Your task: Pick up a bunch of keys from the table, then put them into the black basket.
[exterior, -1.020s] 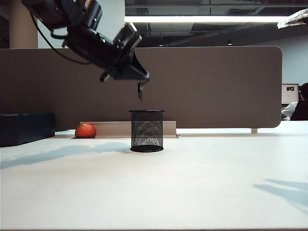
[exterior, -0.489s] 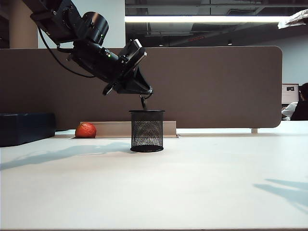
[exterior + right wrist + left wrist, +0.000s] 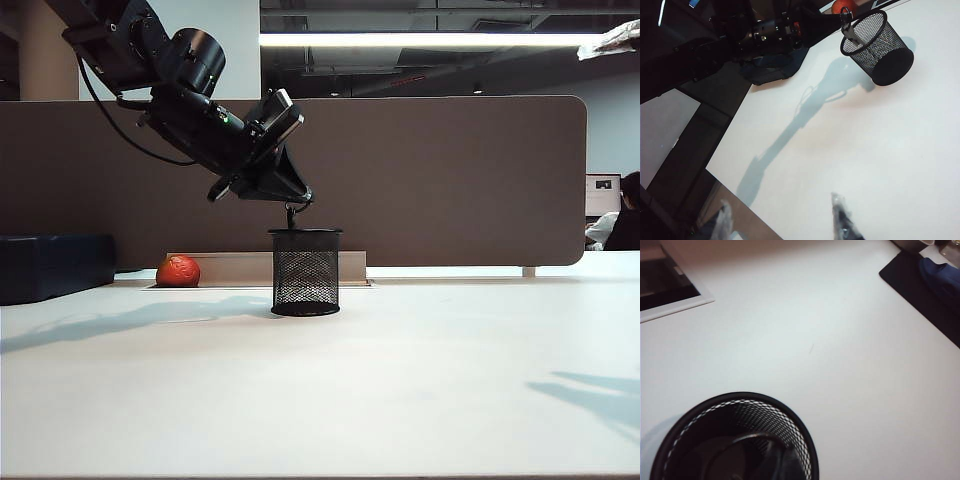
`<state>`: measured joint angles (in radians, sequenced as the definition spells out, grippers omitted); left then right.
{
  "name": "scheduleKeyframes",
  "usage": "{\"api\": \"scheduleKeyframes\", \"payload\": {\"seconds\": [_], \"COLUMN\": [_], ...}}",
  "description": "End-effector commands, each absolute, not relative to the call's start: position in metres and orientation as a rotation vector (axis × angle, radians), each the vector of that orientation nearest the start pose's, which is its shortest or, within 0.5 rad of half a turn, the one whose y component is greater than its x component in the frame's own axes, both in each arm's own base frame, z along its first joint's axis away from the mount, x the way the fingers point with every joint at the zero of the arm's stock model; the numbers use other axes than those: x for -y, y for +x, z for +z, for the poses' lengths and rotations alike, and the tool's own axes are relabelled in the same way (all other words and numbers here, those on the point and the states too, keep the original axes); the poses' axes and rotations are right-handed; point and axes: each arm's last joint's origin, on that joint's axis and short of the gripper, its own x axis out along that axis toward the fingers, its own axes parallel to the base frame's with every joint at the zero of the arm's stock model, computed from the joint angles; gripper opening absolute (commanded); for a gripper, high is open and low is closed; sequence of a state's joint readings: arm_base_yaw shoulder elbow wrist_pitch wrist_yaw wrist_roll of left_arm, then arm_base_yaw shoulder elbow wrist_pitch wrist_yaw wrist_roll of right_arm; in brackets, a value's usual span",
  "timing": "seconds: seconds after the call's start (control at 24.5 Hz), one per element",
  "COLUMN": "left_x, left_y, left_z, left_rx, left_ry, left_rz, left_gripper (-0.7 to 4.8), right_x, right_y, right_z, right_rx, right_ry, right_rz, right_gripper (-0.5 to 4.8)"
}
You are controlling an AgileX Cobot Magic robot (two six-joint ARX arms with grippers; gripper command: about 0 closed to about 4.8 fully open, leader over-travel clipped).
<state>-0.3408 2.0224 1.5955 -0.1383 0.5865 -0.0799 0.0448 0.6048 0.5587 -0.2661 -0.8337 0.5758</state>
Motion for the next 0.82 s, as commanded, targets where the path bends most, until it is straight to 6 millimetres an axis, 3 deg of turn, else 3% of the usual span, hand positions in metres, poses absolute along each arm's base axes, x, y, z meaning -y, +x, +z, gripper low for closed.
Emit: {"api": "scheduleKeyframes", "payload": {"seconds": [0.04, 0.49, 0.65, 0.82], "left_x": [0.170, 0.171, 0.171, 0.171], "left_y": [0.429, 0.430, 0.430, 0.430], "left_z": [0.245, 0.234, 0.234, 0.234], "left_rx": [-0.612, -0.670, -0.671, -0.671], "left_ry": [-0.141, -0.151, -0.151, -0.153], "left_rz": [-0.874, -0.871, -0.871, -0.876], "left_gripper": [-0.06, -0.01, 0.96, 0.97], "right_x": [-0.028, -0.028, -0.028, -0.028], "right_y": [0.132, 0.132, 0.132, 0.132], "right_z": [0.280, 0.280, 0.280, 0.280], "right_rx": [-0.521, -0.522, -0.521, -0.521], "right_ry": [0.649, 0.649, 0.649, 0.649], "right_rz": [0.776, 0.777, 0.777, 0.777], "right_gripper": [2.60, 2.60, 2.60, 2.60]}}
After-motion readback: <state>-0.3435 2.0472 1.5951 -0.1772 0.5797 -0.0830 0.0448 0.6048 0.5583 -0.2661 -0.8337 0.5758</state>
